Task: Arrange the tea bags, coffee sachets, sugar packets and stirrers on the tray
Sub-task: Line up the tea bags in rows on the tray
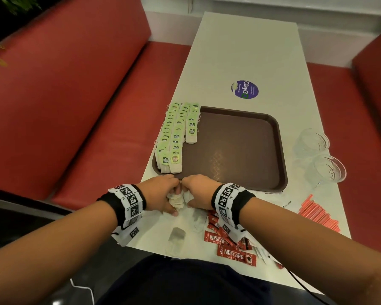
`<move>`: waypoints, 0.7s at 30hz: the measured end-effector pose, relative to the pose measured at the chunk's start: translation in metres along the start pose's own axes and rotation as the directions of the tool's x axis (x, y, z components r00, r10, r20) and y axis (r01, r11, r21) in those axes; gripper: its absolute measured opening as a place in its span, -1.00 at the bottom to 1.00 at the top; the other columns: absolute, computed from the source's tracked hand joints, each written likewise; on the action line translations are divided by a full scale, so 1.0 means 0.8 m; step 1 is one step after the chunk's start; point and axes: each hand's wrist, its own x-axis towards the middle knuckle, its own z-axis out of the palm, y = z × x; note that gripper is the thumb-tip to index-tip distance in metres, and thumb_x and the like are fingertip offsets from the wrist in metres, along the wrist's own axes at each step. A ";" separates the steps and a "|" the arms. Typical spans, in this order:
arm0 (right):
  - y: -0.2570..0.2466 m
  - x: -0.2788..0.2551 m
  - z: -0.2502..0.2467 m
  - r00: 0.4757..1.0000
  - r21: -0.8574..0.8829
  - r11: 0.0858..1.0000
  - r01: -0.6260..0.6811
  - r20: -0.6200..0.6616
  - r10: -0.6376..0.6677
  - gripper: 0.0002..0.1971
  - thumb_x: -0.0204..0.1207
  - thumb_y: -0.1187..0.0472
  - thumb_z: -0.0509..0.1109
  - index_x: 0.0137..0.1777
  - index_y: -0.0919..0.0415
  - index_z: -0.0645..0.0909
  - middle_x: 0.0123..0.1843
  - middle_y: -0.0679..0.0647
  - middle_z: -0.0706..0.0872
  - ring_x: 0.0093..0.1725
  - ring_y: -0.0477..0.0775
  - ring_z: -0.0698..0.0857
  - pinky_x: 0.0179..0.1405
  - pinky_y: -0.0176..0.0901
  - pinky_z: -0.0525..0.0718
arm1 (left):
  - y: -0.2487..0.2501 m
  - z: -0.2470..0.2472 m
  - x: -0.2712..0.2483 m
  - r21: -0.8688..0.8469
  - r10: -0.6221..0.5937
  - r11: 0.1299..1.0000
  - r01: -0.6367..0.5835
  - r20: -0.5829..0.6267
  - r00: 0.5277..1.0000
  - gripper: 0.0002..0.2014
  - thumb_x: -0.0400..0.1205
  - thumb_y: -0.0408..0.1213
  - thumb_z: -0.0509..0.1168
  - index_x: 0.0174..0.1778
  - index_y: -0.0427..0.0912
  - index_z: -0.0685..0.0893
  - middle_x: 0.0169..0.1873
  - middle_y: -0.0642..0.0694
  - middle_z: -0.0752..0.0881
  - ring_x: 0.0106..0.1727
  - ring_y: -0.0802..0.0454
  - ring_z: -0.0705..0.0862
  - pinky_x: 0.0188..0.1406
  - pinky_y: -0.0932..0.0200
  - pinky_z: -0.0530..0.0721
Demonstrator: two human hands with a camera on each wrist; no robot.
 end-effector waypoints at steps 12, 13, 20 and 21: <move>0.006 0.004 0.002 1.000 -0.117 0.993 -0.003 0.005 0.004 -0.53 0.40 0.05 0.59 0.23 0.17 0.52 0.10 0.19 0.70 0.06 0.27 0.71 0.00 0.04 0.71 | -0.007 -0.019 -0.014 0.020 0.050 0.999 -0.048 -0.105 0.993 -0.84 0.65 -0.02 0.36 0.03 0.00 0.73 -0.21 0.18 0.60 -0.23 0.18 0.53 -0.23 0.20 0.45; 0.006 0.005 0.001 1.000 -0.133 0.991 0.001 0.013 0.001 -0.55 0.40 0.06 0.59 0.21 0.17 0.54 0.09 0.19 0.71 0.04 0.26 0.71 -0.03 0.03 0.71 | -0.008 -0.022 -0.014 0.006 0.044 0.999 -0.043 -0.113 0.993 -0.83 0.66 -0.03 0.36 0.06 0.01 0.74 -0.22 0.18 0.61 -0.23 0.18 0.54 -0.22 0.19 0.46; -0.001 0.006 -0.003 1.000 -0.171 0.985 0.010 -0.017 -0.013 -0.77 0.49 0.13 0.39 0.08 0.23 0.67 0.02 0.18 0.65 -0.04 0.26 0.69 -0.17 -0.03 0.61 | -0.020 -0.034 -0.015 -0.194 -0.013 0.981 0.001 -0.061 0.998 -0.83 0.62 0.02 0.43 0.02 0.05 0.77 -0.17 0.07 0.77 -0.14 0.10 0.69 -0.07 0.03 0.68; 0.000 0.006 -0.002 1.000 -0.164 0.986 0.010 -0.024 -0.014 -0.77 0.51 0.16 0.36 0.10 0.23 0.67 0.04 0.18 0.65 -0.01 0.26 0.69 -0.15 -0.02 0.61 | -0.022 -0.036 -0.015 -0.201 -0.017 0.980 0.007 -0.051 0.999 -0.84 0.62 0.02 0.43 0.02 0.06 0.77 -0.18 0.06 0.77 -0.14 0.10 0.70 -0.07 0.03 0.68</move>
